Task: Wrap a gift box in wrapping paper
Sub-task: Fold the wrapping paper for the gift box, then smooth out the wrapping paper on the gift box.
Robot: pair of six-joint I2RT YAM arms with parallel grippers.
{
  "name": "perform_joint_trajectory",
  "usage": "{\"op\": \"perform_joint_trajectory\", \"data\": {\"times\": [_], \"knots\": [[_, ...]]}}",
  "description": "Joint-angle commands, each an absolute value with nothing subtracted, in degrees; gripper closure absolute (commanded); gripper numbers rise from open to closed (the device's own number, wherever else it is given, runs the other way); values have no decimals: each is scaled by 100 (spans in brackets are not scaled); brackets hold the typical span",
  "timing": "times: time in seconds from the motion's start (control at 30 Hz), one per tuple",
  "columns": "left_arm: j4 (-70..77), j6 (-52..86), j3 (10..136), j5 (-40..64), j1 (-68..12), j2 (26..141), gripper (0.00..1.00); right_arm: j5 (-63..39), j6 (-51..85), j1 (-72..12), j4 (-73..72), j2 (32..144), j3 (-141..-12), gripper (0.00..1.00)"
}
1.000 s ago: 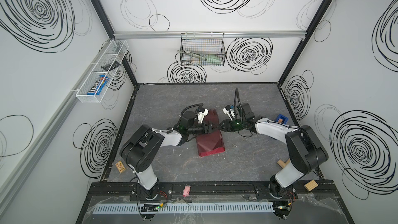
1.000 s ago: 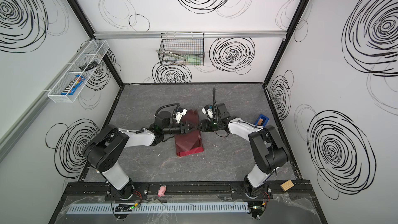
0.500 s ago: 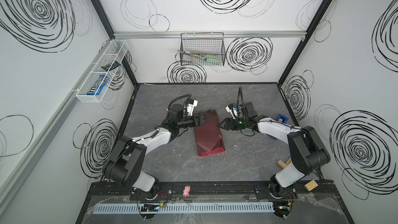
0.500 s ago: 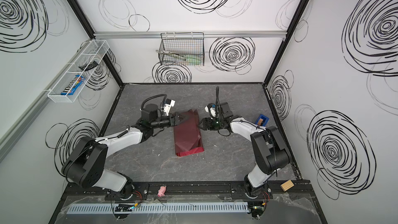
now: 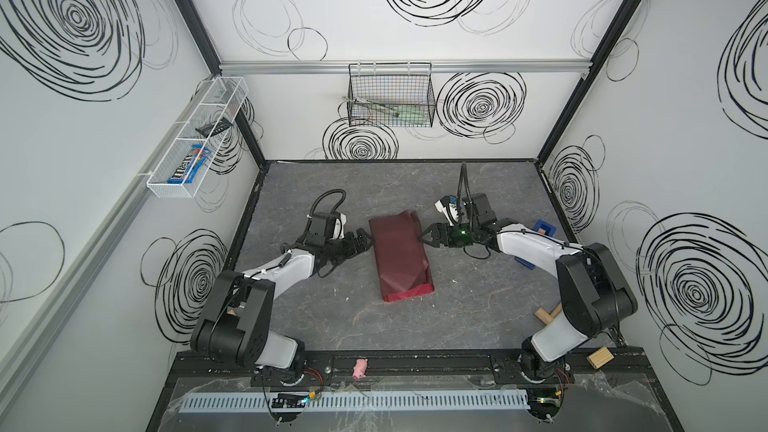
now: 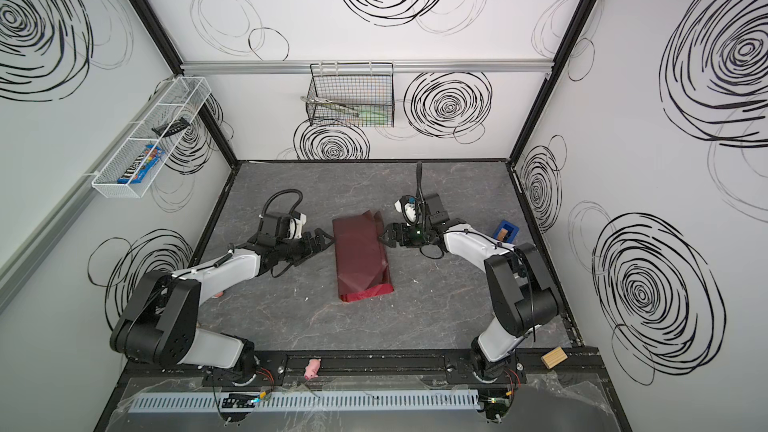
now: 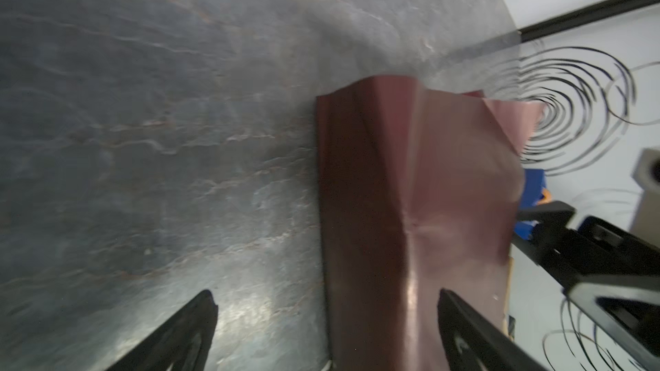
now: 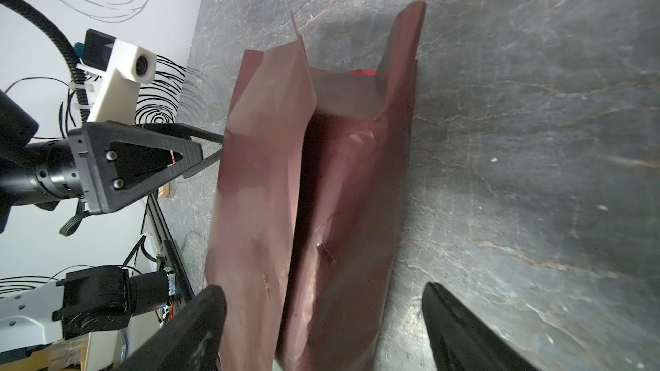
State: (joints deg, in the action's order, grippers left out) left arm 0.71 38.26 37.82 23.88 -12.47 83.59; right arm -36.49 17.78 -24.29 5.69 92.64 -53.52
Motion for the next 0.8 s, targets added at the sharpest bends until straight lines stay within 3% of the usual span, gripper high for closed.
{"op": "perform_joint_trajectory", "data": {"times": [0.0, 0.17, 0.43, 0.77], "knots": [[-318, 3567, 3874, 1449, -1318, 8414, 0, -3573, 1731, -2375, 743, 9195, -5432, 8], [-485, 3533, 4039, 1210, -1614, 8501, 1, -3442, 1797, -2297, 784, 9164, -5399, 6], [1109, 4034, 3502, 2791, -1696, 8000, 4, -3517, 1828, -2070, 678, 8931, -5125, 3], [1923, 4697, 3443, 3288, -2062, 8302, 4, -3324, 1833, -1948, 811, 8842, -5007, 3]]}}
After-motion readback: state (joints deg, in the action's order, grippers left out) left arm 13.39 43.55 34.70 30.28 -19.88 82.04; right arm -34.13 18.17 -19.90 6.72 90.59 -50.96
